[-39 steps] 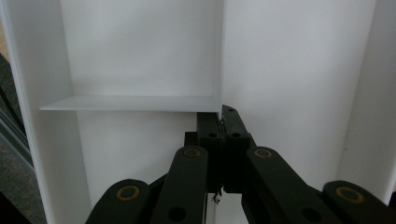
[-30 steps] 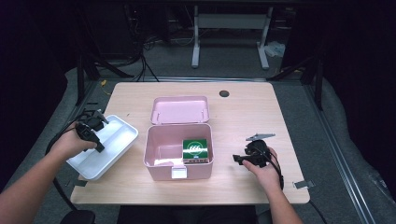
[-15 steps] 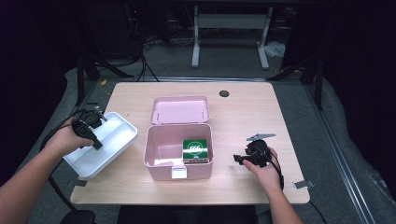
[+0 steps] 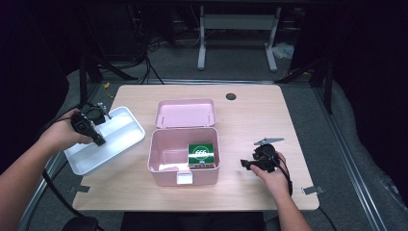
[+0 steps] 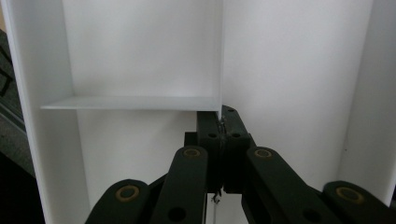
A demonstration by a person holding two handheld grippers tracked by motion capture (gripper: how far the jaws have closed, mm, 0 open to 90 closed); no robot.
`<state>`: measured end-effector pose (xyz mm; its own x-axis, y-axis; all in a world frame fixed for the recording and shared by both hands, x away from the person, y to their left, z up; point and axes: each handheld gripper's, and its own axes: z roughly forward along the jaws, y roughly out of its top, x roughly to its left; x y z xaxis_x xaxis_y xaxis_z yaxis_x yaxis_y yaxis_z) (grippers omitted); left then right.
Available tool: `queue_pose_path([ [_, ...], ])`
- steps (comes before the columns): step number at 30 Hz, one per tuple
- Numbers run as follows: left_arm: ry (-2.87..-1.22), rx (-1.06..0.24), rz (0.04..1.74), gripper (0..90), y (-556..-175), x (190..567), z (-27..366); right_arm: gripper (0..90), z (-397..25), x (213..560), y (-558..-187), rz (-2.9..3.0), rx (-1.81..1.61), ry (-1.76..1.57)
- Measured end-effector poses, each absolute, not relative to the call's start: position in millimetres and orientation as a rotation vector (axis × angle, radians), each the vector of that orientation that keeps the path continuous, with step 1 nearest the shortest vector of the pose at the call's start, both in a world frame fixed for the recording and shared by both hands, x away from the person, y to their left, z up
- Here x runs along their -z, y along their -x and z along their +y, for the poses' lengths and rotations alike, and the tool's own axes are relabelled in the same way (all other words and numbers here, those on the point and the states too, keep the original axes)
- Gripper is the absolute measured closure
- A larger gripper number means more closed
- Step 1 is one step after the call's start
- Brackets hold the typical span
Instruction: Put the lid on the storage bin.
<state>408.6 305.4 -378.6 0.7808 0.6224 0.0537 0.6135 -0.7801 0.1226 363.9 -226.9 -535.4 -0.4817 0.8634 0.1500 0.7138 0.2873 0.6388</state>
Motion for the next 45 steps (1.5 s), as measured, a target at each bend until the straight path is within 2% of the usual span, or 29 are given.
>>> queue_pose_path([
  [14, -2.925, -0.116, 0.818, 89.2, -409.0, 361.3, 264.3, 36.6, -227.3, 535.3, -364.2, 2.325, -0.975, -1.452],
  [31, -2.979, -0.076, 0.461, 89.2, -414.4, 362.5, 155.4, 36.8, -227.9, 535.0, -363.8, 2.331, -0.979, -1.439],
  [45, -3.015, -0.067, 0.244, 89.2, -414.0, 374.4, 99.5, 37.1, -229.5, 535.1, -364.4, 2.331, -0.982, -1.433],
])
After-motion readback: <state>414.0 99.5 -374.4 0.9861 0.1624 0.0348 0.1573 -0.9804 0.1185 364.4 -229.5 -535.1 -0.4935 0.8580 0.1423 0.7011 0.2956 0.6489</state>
